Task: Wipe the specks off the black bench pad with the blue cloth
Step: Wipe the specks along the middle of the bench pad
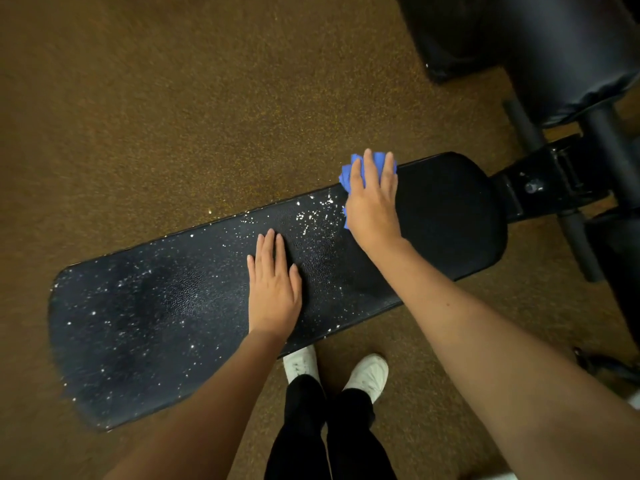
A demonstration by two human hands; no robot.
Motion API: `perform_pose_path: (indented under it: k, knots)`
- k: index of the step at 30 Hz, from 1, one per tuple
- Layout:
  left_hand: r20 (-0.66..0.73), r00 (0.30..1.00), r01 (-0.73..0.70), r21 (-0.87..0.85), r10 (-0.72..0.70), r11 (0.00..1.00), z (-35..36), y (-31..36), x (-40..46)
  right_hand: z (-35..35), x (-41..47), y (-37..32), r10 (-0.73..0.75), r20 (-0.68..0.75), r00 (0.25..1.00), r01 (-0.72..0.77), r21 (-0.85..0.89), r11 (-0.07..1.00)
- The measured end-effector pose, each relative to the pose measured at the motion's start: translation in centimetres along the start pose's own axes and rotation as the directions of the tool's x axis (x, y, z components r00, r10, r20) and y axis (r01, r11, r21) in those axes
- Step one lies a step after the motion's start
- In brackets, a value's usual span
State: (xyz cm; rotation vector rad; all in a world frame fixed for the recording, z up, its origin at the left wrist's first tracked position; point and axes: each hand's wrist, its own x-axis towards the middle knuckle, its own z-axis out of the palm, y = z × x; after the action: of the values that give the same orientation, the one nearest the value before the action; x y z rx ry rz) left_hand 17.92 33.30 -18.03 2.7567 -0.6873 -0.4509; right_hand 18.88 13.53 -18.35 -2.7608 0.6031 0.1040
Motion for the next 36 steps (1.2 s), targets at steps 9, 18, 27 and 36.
perform_pose_path:
  k: [9,18,27,36]
  knots:
    - [-0.001,1.0,0.017,-0.061,-0.017,0.998,-0.3,-0.1,-0.2,-0.4,-1.6,2.6,-0.168,-0.034,0.985,0.165,-0.077,0.983]
    - [0.01,1.0,0.009,-0.05,-0.009,0.999,-0.7,-0.3,-0.2,-0.1,-4.2,3.2,-0.418,0.133,0.899,0.433,-0.12,0.893]
    - [0.033,0.999,0.026,-0.017,-0.025,1.0,-0.3,-0.3,-0.3,0.8,-4.2,0.1,-0.187,0.033,0.982,0.186,0.02,0.982]
    - [0.051,0.997,0.067,-0.05,-0.065,0.996,-0.5,0.3,-0.3,-1.5,-2.5,3.4,-0.282,0.064,0.957,0.278,0.059,0.959]
